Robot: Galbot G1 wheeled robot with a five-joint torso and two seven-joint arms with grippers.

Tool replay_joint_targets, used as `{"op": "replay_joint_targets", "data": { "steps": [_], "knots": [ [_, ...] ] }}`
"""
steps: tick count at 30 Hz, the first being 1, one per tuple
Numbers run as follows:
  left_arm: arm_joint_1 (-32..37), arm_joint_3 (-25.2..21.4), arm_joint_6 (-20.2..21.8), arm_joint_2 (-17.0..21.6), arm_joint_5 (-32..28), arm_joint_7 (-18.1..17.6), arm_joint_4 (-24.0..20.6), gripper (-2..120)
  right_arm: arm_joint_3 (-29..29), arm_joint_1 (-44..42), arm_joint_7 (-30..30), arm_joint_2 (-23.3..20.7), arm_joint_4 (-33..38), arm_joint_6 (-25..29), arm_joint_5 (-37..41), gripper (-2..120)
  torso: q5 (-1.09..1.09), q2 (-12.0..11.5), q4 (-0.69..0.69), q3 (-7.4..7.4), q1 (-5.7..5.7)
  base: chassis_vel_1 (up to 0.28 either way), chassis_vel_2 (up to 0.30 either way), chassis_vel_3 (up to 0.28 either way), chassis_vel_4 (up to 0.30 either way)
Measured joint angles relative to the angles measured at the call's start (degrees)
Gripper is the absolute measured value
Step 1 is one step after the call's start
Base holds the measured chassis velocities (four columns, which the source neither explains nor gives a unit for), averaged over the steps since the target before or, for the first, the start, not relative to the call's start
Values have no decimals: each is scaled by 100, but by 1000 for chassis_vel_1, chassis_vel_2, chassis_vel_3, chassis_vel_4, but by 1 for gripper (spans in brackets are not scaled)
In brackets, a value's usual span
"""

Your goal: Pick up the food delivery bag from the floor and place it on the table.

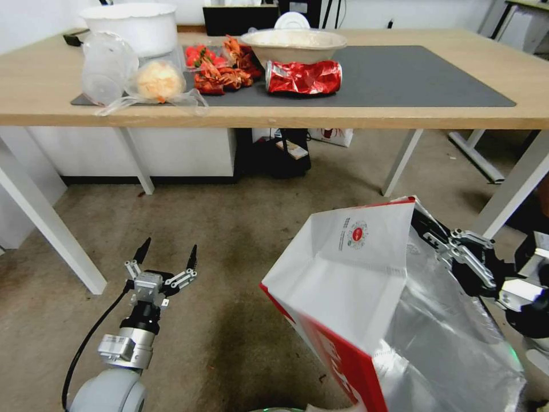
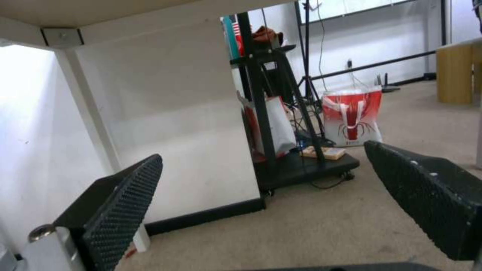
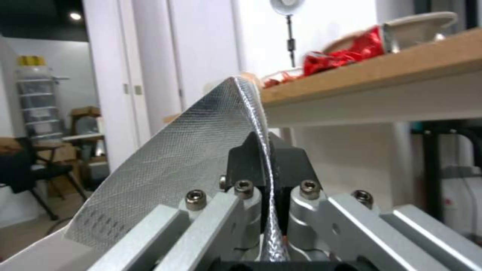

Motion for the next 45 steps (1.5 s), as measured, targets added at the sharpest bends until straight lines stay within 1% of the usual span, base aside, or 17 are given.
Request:
{"op": "replay_joint_targets", "data": {
  "steps": [3, 9, 14, 17, 18, 21, 22, 25, 26, 28, 29, 32, 34, 36, 45],
  "knots": [
    [22, 6, 37, 3, -4, -4, -20, 100, 28, 12, -93, -10, 10, -62, 44, 0, 0, 0, 0, 0, 0, 0, 0, 0, 0],
    [67, 33, 63, 24, -48, -3, -68, 100, 71, 27, -34, -24, 38, -59, 78, 0, 0, 11, 0, 2, 1, 0, 0, 0, 0],
    [82, 28, 62, 38, -59, 1, -104, 100, 128, -2, -80, -29, 59, -59, 74, 0, 0, 101, 0, 73, 12, 0, 0, 0, 0],
    [104, 15, 62, 38, -55, -9, -122, 100, 139, -14, -150, -21, 67, -64, 44, 0, 0, 196, 0, 168, 12, 0, 0, 0, 0],
    [104, 15, 62, 38, -55, -9, -122, 100, 139, -14, -150, -21, 67, -64, 44, 0, 0, 196, 0, 168, 12, 0, 0, 0, 0],
    [124, 13, 105, 35, -20, -95, -161, 100, 151, -11, -170, -24, 68, -67, 26, 0, 0, 297, 0, 264, 18, 0, 0, 0, 0],
    [124, 13, 105, 35, -20, -95, -161, 100, 151, -11, -170, -24, 68, -67, 26, 0, 0, 297, 0, 264, 18, 0, 0, 0, 0],
    [161, 19, 300, 35, -7, -227, -277, 100, 166, -12, -229, -15, 62, -67, 4, 0, 0, 396, 0, 355, 31, 0, 0, 0, 0],
    [161, 19, 300, 35, -7, -227, -277, 100, 166, -12, -229, -15, 62, -67, 4, 0, 0, 396, 0, 355, 31, 0, 0, 0, 0],
    [188, 16, 464, 45, -1, -283, -391, 100, 178, -9, -268, -3, 42, -67, -8, 0, 0, 465, 0, 419, 35, 0, 0, 0, 0],
    [188, 16, 464, 45, -1, -283, -391, 100, 178, -9, -268, -3, 42, -67, -8, 0, 0, 465, 0, 419, 35, 0, 0, 0, 0],
    [211, -7, 683, 75, -4, -327, -518, 100, 183, -6, -343, 9, 14, -67, -14, 0, 0, 550, 0, 497, 45, 0, 0, 0, 0],
    [215, -13, 715, 79, -6, -333, -536, 100, 183, -5, -362, 13, 8, -66, -17, 0, 0, 569, 0, 512, 49, 0, 0, 0, 0],
    [240, -45, 806, 88, -26, -336, -598, 100, 183, 6, -457, 25, -26, -66, -25, 0, 0, 650, 0, 583, 62, 0, 0, 0, 0],
    [264, -52, 851, 69, -40, -374, -654, 100, 187, 30, -523, 40, -90, -63, -39, 0, 0, 868, 0, 759, 103, 0, 0, 0, 0]
  ]
}}
